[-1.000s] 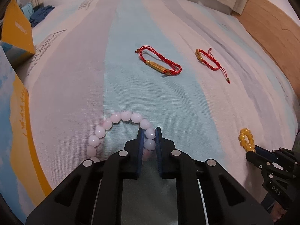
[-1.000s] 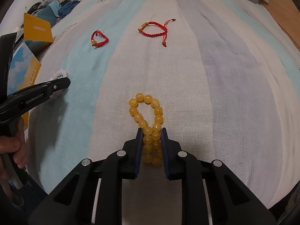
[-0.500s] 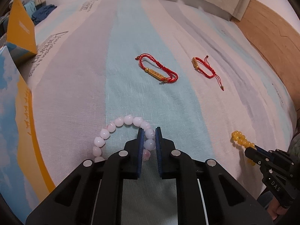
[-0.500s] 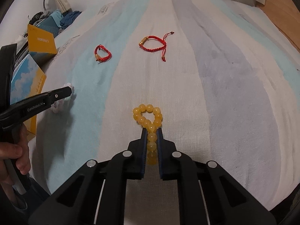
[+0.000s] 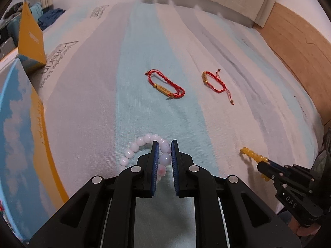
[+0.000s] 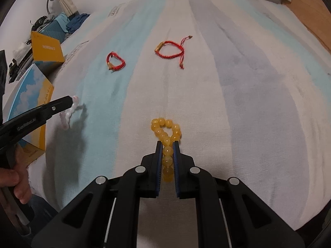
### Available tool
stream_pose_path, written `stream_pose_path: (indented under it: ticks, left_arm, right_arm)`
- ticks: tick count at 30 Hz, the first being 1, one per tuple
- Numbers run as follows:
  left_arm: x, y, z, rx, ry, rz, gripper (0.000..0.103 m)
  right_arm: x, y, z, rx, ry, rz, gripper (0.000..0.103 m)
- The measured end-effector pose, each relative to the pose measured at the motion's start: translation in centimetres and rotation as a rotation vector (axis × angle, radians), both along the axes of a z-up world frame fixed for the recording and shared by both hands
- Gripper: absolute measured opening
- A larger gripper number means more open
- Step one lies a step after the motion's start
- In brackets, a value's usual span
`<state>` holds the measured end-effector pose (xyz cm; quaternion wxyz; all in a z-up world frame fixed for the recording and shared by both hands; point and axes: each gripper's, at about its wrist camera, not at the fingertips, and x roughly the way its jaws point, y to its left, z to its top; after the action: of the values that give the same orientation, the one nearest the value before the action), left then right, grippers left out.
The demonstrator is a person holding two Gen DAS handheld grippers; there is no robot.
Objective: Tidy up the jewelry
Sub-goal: 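Carry the white and yellow bead bracelets with both tools over the white box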
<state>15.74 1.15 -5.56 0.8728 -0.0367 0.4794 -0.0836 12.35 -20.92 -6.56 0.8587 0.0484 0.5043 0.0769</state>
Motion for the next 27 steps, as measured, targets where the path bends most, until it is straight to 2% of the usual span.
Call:
stream_pose_path:
  ticks: [13,21,27]
  left_arm:
    - [-2.3,-0.4,2.1,0.02,0.008,0.008,0.011]
    - [-4.0,0.6,4.3,0.019,-0.003,0.025,0.012]
    - [-4.8,1.2,6.1,0.014,-0.022,0.031,0.012]
  right_arm:
    - [-0.8,-0.2,3.2,0.042,-0.003,-0.014,0.009]
    - [-1.5,0.8,6.4,0.011,-0.041,0.005,0.009]
    - [-1.8,1.5,7.4,0.007,-0.036,0.006,0.009]
